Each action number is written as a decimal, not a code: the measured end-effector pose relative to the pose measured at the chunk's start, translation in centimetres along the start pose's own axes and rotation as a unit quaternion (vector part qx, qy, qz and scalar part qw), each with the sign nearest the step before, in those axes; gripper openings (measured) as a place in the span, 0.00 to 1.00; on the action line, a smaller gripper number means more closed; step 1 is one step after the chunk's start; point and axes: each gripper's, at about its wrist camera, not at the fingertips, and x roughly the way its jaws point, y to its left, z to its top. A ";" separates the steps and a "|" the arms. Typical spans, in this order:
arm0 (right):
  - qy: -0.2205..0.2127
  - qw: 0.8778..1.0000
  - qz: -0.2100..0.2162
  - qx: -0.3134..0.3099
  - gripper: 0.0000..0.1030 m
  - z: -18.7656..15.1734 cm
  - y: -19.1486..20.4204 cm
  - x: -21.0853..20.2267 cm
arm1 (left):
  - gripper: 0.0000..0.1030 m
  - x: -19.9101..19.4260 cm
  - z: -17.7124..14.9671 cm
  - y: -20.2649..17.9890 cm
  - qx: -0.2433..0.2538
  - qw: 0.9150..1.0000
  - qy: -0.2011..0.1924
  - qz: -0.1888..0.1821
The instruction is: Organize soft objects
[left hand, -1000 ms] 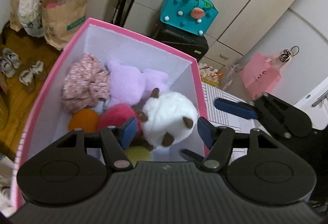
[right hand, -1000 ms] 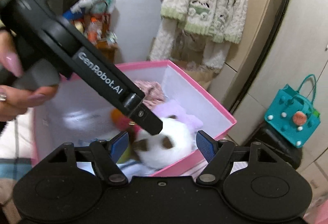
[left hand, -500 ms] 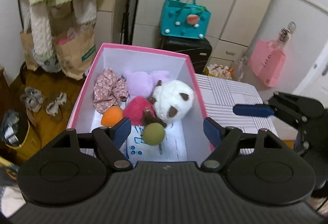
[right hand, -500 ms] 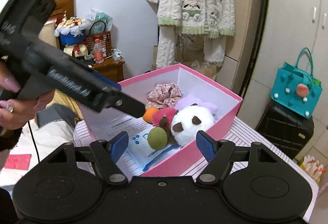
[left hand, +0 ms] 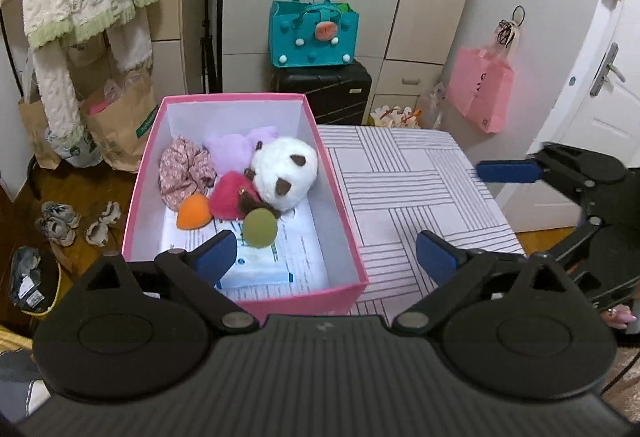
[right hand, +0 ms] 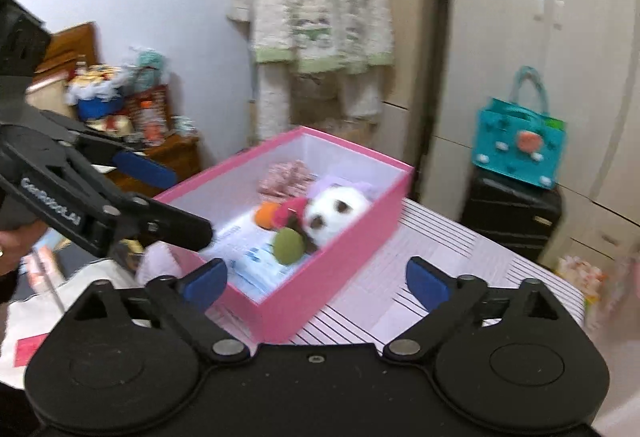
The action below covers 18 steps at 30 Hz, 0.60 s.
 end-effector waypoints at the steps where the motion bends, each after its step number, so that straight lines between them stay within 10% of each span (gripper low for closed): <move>1: 0.005 1.000 -0.021 0.008 0.97 -0.1 0.0 -0.2 | 0.95 0.0 -0.2 -0.2 0.001 1.000 0.001 0.005; 18: -0.003 0.982 -0.147 0.122 0.98 -4.7 0.5 -4.5 | 1.00 -1.7 -4.0 -2.1 -0.009 0.995 -0.029 0.090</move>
